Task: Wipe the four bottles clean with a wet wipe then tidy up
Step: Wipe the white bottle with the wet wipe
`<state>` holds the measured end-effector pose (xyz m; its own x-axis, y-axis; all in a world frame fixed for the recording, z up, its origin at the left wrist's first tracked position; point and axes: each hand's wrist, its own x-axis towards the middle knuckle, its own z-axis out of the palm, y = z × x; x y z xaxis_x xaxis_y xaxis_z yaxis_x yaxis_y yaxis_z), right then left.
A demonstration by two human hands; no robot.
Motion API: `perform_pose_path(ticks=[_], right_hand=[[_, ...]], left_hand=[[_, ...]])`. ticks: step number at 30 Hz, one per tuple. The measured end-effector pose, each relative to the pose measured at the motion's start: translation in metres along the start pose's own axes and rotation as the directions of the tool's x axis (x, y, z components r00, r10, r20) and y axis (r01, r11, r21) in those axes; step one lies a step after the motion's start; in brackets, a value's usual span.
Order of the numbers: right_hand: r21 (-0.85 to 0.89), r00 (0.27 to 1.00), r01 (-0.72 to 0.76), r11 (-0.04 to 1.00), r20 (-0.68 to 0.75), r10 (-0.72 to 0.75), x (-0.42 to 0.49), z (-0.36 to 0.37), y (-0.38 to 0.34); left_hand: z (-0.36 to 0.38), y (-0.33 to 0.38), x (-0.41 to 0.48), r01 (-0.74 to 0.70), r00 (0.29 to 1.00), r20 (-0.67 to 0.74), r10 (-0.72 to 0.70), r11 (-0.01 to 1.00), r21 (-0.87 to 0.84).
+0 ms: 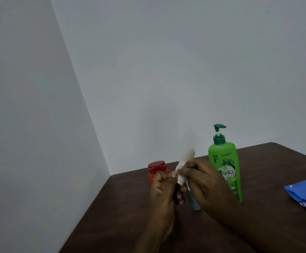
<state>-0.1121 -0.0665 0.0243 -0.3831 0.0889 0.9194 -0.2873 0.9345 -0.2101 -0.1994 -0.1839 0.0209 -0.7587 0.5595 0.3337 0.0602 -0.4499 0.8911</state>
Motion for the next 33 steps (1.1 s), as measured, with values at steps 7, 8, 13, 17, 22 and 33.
perform_pose_path(ticks=[7, 8, 13, 17, 22, 33], right_hand=[[-0.009, 0.944, -0.187, 0.982, -0.28, 0.177, 0.011, -0.016, 0.015], [0.003, 0.929, -0.218, 0.976, -0.307, 0.208, 0.013, -0.018, 0.019], [0.018, 0.93, -0.238, 0.971, -0.285, 0.233, 0.012, -0.017, 0.028], [-0.078, 0.973, -0.116, 0.99, -0.211, 0.098, 0.009, -0.012, 0.015], [0.048, 0.995, -0.021, 0.999, -0.096, 0.026, 0.006, -0.005, 0.004], [0.444, 0.918, -0.356, 0.822, 0.003, 0.396, 0.006, 0.001, 0.007]], left_hand=[[-0.003, -0.001, -0.012, -0.337, 0.938, 0.114, 0.327, 0.792, 0.509], [-0.003, -0.002, -0.014, -0.38, 0.919, 0.152, 0.363, 0.722, 0.577], [-0.006, 0.001, -0.014, -0.463, 0.861, 0.189, 0.472, 0.576, 0.674], [-0.008, 0.004, -0.011, -0.42, 0.878, 0.064, 0.474, 0.701, 0.576], [0.0, 0.01, -0.009, -0.349, 0.919, -0.07, 0.389, 0.882, 0.316], [0.007, 0.01, -0.009, -0.303, 0.946, -0.098, 0.308, 0.951, 0.068]])
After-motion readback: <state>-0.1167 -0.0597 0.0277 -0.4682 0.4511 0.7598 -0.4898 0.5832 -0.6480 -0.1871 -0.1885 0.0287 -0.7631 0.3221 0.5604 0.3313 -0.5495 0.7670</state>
